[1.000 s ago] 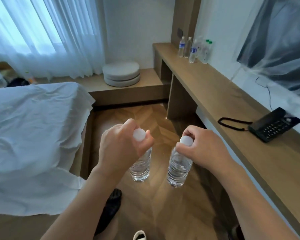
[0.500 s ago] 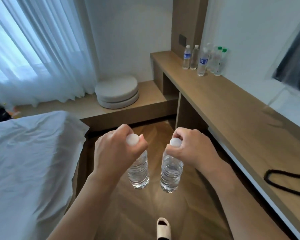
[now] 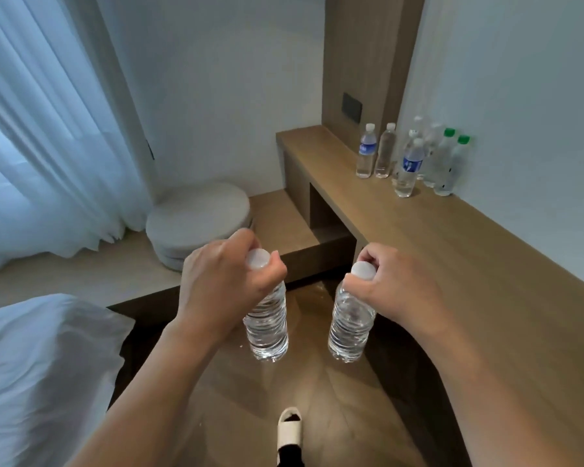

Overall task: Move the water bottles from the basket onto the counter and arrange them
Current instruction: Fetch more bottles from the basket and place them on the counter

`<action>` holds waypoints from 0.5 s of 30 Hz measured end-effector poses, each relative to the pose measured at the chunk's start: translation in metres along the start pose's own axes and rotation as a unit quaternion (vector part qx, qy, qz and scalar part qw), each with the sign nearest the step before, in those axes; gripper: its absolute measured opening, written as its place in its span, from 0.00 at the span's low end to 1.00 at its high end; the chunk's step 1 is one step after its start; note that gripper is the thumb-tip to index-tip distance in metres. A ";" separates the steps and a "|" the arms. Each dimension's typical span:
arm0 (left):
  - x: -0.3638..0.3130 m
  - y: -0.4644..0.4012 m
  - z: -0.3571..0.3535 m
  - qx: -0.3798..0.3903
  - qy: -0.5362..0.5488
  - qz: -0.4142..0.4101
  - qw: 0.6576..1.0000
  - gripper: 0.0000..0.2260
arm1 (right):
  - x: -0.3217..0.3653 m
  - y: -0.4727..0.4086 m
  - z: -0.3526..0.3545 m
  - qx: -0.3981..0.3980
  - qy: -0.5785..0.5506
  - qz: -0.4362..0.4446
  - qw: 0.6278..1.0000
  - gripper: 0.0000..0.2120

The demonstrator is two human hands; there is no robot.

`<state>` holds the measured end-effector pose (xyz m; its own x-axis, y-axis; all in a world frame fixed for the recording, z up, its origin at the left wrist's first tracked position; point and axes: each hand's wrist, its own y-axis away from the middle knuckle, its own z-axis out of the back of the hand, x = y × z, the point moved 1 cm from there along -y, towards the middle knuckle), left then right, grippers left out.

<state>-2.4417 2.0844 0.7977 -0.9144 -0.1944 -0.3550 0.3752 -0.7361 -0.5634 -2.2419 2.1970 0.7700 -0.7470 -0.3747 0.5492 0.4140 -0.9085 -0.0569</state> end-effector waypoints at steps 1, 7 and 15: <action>0.010 -0.023 -0.016 0.009 0.006 -0.013 1.000 0.12 | -0.001 -0.026 -0.006 -0.002 -0.011 -0.012 1.000 0.13; 0.050 -0.182 -0.102 0.053 0.031 -0.084 0.995 0.11 | -0.008 -0.173 -0.009 -0.005 -0.014 -0.084 0.996 0.13; 0.054 -0.353 -0.240 0.156 -0.038 -0.208 0.965 0.17 | -0.051 -0.336 -0.001 -0.080 -0.059 -0.179 0.979 0.10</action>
<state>-2.5871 2.4898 0.7986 -0.9892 0.1208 -0.0834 -0.0792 -0.9176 -0.3896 -2.3429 2.5213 0.7605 -0.7596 -0.0120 0.6503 0.0435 -0.9985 0.0324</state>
